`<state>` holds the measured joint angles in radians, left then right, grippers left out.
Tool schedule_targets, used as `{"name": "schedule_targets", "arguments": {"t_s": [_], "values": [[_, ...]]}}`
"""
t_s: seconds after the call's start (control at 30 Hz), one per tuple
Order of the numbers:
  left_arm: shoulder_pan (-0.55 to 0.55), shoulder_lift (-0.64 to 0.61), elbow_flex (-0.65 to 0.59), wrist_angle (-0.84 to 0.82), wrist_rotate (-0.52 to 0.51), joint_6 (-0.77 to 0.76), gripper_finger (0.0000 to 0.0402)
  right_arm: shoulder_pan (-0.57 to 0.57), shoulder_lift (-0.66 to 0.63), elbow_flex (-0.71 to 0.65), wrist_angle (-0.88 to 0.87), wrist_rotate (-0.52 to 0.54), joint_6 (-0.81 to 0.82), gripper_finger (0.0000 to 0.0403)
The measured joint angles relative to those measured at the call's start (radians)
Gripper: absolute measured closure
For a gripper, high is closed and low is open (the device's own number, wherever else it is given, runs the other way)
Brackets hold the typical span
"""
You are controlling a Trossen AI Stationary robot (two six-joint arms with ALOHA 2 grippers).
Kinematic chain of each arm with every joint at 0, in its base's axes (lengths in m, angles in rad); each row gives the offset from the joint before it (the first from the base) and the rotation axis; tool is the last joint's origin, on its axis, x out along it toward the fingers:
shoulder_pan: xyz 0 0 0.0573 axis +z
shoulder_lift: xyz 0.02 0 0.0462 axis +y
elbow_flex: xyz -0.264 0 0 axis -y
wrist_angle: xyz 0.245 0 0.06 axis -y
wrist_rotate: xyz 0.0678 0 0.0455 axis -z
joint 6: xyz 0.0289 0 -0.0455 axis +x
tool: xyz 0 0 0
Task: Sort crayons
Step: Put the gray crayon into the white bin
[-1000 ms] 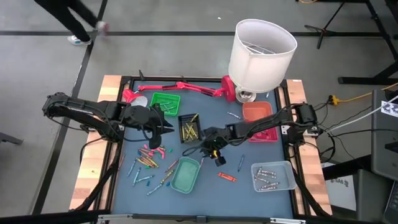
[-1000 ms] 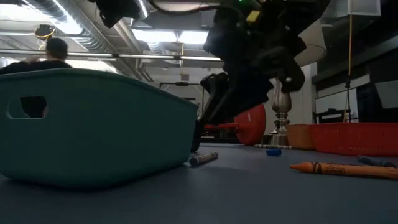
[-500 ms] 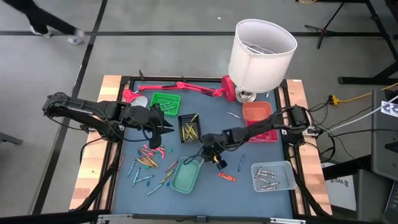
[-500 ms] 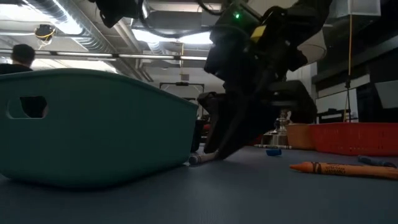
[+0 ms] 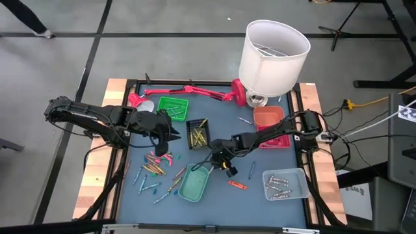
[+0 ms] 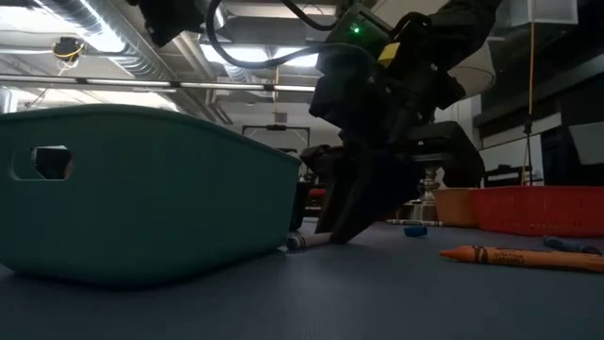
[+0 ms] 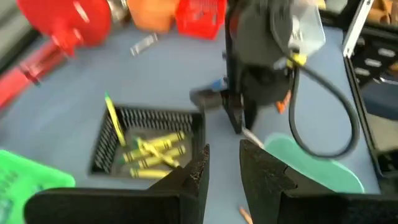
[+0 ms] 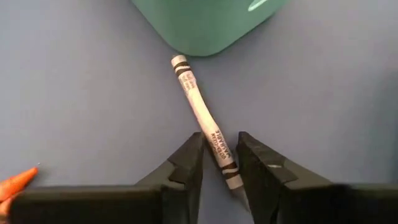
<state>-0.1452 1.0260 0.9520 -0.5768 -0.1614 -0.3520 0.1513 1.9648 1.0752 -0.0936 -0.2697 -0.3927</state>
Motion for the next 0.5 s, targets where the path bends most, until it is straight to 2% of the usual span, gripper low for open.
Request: {"name": "schedule_targets", "arguments": {"t_s": [0.27,0.37,0.5], "values": [[-0.037,0.001,0.000,-0.252,0.041,-0.194,0.0329,0.000,0.000,-0.002,-0.015,-0.008,0.002,0.0390],[-0.068,0.002,0.000,-0.316,0.037,-0.269,0.0329,0.000,0.000,-0.002,-0.015,-0.008,0.002,0.0394],[-0.125,0.002,0.000,-0.346,0.022,-0.338,0.0329,0.000,-0.001,-0.003,-0.014,-0.008,0.002,0.0380]]}}
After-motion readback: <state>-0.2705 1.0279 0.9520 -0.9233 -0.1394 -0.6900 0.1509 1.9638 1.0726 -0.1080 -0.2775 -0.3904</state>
